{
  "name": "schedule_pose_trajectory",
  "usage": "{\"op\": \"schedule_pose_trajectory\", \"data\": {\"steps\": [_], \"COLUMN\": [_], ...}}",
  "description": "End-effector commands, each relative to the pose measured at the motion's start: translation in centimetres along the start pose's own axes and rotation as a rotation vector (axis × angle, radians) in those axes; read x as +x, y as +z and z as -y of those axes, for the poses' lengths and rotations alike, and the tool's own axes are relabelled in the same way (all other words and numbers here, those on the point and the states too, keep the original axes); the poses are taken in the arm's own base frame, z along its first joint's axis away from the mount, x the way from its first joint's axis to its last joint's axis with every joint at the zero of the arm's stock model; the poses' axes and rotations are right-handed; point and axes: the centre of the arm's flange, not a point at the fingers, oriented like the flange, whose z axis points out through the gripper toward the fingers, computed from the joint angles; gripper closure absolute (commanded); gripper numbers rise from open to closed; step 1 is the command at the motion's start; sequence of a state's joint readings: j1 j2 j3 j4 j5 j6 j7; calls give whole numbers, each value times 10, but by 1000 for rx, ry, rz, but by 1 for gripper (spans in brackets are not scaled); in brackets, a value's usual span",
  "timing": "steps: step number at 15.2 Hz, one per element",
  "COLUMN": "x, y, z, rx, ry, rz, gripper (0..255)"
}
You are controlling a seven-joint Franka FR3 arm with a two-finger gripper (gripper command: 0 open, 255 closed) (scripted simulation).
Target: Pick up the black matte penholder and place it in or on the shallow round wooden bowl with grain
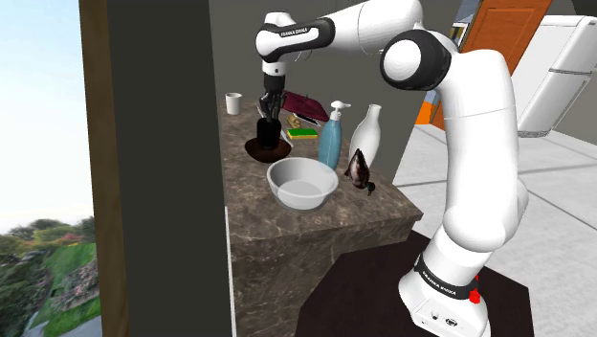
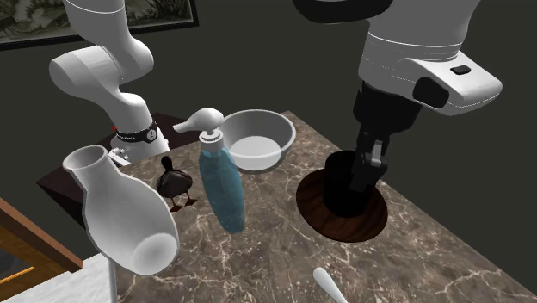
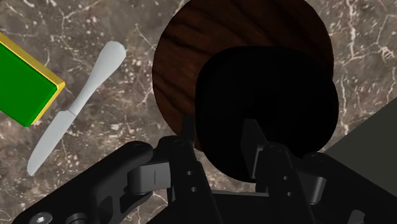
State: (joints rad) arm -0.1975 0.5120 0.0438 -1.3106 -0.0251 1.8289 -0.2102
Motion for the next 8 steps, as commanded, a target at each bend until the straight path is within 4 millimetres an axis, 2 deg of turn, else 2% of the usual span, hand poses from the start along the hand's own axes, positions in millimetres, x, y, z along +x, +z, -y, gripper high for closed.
{"op": "schedule_pose_trajectory", "data": {"steps": [1,6,7,8], "x": [0,0,0,0], "y": [1,1,1,1], "z": [0,0,0,0], "rx": [0,0,0,0], "ry": [0,0,0,0], "rz": [-2,-2,-2,-2], "gripper": [255,255,0,0]}}
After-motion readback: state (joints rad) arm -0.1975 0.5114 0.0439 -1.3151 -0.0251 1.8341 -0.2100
